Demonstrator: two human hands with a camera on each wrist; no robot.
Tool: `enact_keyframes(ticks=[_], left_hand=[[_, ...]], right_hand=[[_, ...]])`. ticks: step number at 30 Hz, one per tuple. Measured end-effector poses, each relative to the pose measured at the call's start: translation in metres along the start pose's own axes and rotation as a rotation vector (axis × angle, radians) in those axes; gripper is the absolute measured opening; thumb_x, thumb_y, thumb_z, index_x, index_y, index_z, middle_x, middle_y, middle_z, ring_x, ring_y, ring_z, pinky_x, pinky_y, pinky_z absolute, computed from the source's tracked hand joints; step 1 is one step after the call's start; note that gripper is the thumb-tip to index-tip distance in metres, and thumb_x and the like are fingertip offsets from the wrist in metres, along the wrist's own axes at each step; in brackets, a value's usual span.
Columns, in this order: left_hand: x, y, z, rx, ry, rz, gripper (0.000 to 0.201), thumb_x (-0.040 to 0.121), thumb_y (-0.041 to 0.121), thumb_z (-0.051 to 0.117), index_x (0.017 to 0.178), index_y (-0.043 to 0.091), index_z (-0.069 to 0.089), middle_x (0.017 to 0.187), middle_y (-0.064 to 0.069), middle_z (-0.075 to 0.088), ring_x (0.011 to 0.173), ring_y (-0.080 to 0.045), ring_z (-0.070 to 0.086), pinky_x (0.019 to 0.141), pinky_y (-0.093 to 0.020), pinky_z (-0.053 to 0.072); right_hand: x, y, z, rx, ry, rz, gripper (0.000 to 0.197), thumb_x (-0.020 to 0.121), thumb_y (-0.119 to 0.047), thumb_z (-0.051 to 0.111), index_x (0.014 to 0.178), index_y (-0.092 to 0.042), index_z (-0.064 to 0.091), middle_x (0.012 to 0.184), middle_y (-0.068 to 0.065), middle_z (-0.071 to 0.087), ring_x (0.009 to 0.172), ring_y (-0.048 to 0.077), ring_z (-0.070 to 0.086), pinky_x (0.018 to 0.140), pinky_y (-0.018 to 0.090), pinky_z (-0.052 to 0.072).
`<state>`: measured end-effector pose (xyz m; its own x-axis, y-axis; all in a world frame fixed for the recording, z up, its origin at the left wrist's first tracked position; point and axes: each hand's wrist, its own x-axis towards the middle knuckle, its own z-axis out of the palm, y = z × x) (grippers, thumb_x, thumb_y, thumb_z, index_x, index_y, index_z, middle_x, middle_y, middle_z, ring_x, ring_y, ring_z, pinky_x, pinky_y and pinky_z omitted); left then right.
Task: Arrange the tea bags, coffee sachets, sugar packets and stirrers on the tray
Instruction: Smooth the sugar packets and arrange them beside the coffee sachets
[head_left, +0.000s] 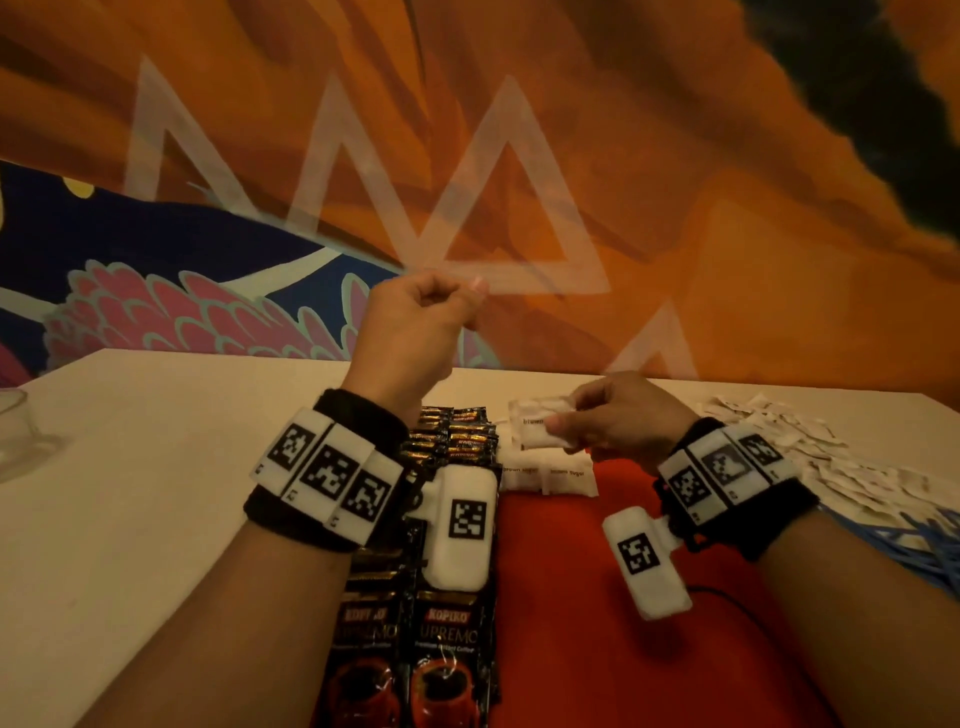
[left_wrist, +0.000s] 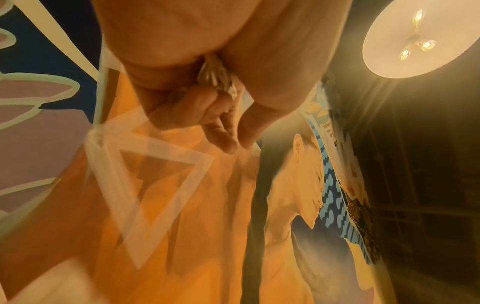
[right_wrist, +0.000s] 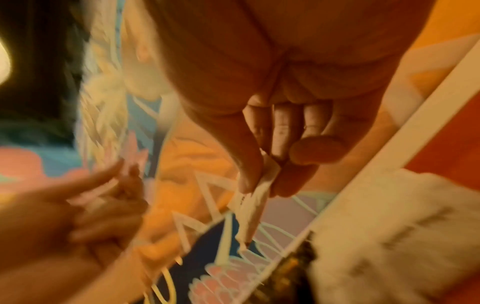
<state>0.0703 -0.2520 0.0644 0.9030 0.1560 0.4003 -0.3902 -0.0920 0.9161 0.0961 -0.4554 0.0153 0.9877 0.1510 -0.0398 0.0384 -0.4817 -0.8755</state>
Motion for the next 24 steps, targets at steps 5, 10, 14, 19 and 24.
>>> enact_keyframes(ticks=[5,10,14,19,24], left_hand=[[-0.001,0.008,-0.004,-0.028,0.005,0.028,0.011,0.096,0.017,0.064,0.087,0.011,0.066,0.072,0.000,0.060,0.039,0.004,0.043,0.049,-0.017,0.034],[0.001,0.009,-0.010,-0.015,0.014,0.028,0.013,0.096,0.022,0.064,0.085,0.017,0.068,0.076,-0.001,0.062,0.043,0.004,0.044,0.045,-0.016,0.037],[0.001,0.009,-0.013,-0.025,0.018,0.025,0.012,0.097,0.023,0.064,0.086,0.018,0.068,0.079,0.000,0.062,0.045,0.003,0.046,0.045,-0.015,0.037],[0.002,0.009,-0.014,-0.030,-0.002,0.038,0.012,0.097,0.021,0.063,0.088,0.016,0.068,0.078,0.000,0.061,0.044,0.005,0.046,0.052,-0.015,0.037],[0.002,0.008,-0.014,-0.032,-0.011,0.027,0.012,0.097,0.021,0.064,0.086,0.017,0.068,0.079,-0.001,0.061,0.046,0.003,0.046,0.056,-0.020,0.038]], right_hand=[[0.006,0.013,0.009,-0.222,-0.031,0.155,0.038,0.083,-0.013,0.078,0.051,-0.012,0.058,0.045,-0.002,0.057,0.044,0.008,0.056,0.044,0.019,0.041],[0.010,0.014,0.027,-0.296,-0.039,0.232,0.045,0.084,-0.015,0.078,0.046,-0.014,0.054,0.039,-0.005,0.050,0.044,0.010,0.045,0.050,0.022,0.038],[0.017,0.013,0.036,-0.395,-0.040,0.255,0.041,0.082,-0.026,0.080,0.049,-0.016,0.057,0.050,-0.004,0.055,0.057,0.014,0.049,0.061,0.026,0.039],[0.018,0.006,0.047,-0.740,-0.007,0.219,0.035,0.079,-0.039,0.080,0.098,-0.011,0.070,0.099,0.006,0.069,0.096,0.022,0.064,0.067,0.025,0.045],[0.017,0.003,0.047,-0.853,0.041,0.151,0.041,0.073,-0.041,0.082,0.096,-0.014,0.061,0.099,0.006,0.065,0.089,0.022,0.060,0.061,0.027,0.043]])
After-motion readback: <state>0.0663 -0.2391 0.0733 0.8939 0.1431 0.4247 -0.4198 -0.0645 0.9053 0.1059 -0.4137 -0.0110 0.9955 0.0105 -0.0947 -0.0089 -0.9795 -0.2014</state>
